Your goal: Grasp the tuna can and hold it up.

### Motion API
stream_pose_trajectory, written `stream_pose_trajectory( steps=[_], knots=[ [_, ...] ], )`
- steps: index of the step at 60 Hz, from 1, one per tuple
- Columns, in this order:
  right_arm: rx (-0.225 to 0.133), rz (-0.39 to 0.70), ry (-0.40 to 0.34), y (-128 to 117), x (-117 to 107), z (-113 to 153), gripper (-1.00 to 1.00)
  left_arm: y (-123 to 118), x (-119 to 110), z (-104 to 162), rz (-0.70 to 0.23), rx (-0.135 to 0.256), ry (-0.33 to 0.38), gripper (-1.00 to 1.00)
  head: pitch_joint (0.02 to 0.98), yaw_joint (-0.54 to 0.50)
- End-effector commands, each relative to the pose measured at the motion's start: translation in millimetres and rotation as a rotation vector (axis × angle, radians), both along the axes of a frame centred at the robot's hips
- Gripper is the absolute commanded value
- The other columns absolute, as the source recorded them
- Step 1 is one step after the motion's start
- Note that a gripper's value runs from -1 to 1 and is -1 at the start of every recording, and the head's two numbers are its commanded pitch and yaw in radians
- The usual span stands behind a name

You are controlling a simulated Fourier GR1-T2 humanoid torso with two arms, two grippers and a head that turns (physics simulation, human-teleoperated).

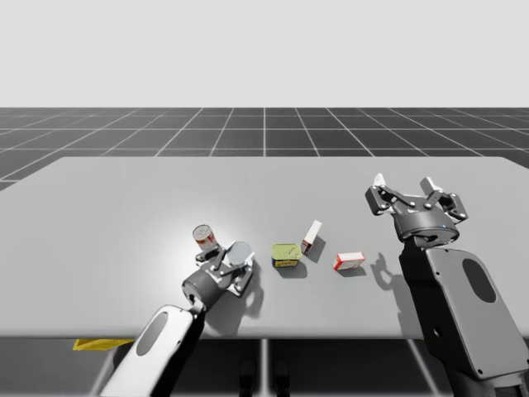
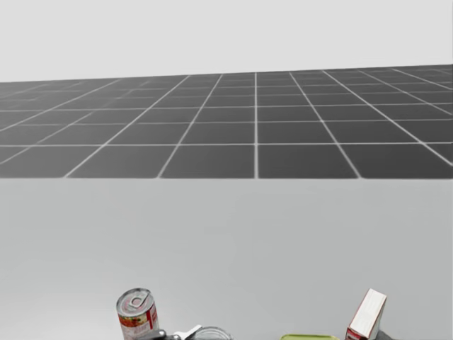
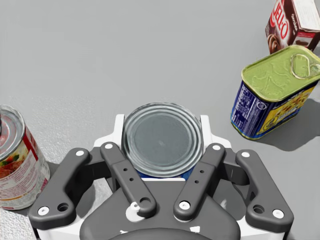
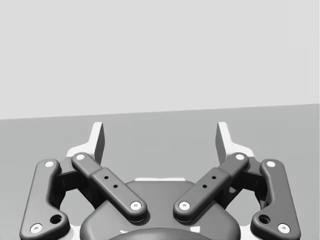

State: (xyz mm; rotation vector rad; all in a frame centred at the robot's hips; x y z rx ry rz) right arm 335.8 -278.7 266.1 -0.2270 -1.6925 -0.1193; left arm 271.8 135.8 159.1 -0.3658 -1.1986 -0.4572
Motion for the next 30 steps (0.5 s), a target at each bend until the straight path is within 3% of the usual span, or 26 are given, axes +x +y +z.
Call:
stream_pose_trajectory(
  steps=[1, 30],
  knots=[
    [-0.001, 0.002, 0.001, -0.8, 0.7, -0.2, -1.0, -16.8, -4.5, 38.1, -0.13, -0.044, -0.069, 0.79, 0.423, 0.09],
    [-0.014, 0.002, -0.01, -2.6, 2.0, 0.3, -1.0, -9.7, 10.2, 153.4, -0.119, -0.044, -0.34, 0.91, 0.391, 0.09]
  ],
)
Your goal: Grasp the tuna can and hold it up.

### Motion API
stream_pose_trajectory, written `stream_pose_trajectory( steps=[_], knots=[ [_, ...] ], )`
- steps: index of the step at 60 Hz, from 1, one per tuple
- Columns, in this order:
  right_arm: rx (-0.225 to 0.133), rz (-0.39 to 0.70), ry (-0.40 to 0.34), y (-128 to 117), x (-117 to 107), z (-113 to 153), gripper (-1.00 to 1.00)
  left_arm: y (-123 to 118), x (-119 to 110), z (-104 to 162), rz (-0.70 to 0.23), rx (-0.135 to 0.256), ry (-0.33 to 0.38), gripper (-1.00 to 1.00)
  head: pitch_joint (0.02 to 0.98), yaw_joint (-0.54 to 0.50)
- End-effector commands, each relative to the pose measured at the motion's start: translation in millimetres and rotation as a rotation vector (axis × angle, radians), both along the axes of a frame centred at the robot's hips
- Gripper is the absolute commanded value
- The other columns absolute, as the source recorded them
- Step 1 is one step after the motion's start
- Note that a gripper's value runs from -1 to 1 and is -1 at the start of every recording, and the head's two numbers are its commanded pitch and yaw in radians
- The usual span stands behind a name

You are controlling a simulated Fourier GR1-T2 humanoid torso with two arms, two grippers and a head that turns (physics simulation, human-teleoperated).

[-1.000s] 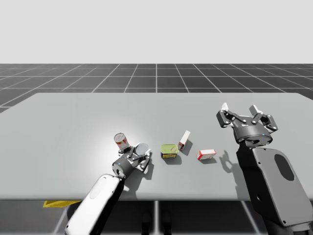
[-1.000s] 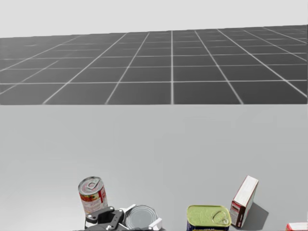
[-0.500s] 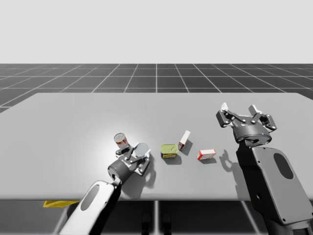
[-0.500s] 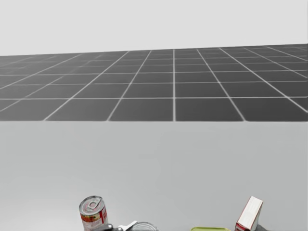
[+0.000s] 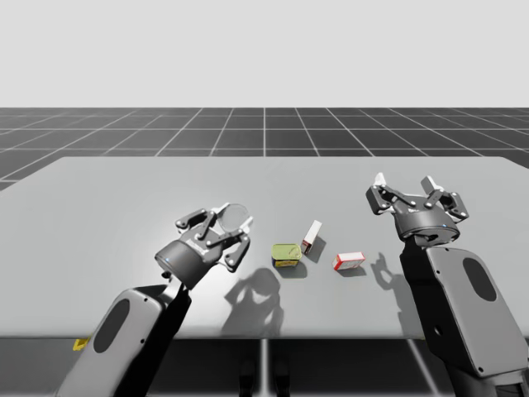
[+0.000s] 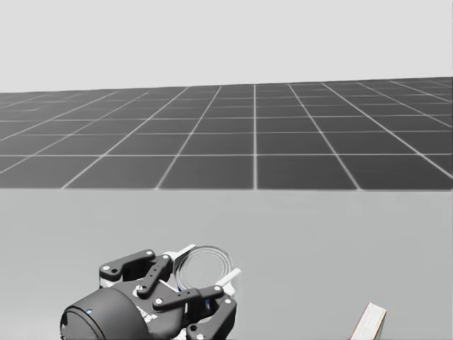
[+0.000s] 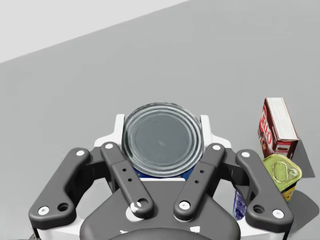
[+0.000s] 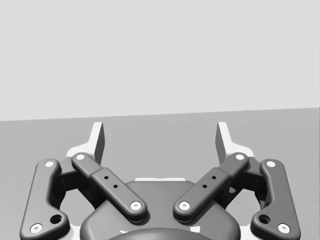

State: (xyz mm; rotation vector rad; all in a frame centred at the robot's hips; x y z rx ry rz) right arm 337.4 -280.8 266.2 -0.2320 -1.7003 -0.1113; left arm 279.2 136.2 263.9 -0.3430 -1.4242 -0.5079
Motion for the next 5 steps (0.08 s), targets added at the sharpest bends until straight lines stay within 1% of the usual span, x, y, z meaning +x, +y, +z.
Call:
stream_pose_trajectory(
  steps=[1, 3, 5],
  knots=[
    [-0.005, 0.0, -0.003, -0.4, 0.5, 0.3, -1.0, -10.1, 2.7, 48.7, -0.108, -0.013, -0.113, 0.91, 0.391, 0.09],
    [-0.006, 0.001, -0.003, -0.6, 0.7, 0.1, -1.0, -9.3, 2.7, 60.1, -0.106, -0.015, -0.141, 0.92, 0.389, 0.09],
    [-0.006, 0.001, -0.003, -0.6, 0.5, 0.1, -1.0, -9.2, 2.5, 65.9, -0.103, -0.017, -0.155, 0.92, 0.389, 0.09]
  ],
)
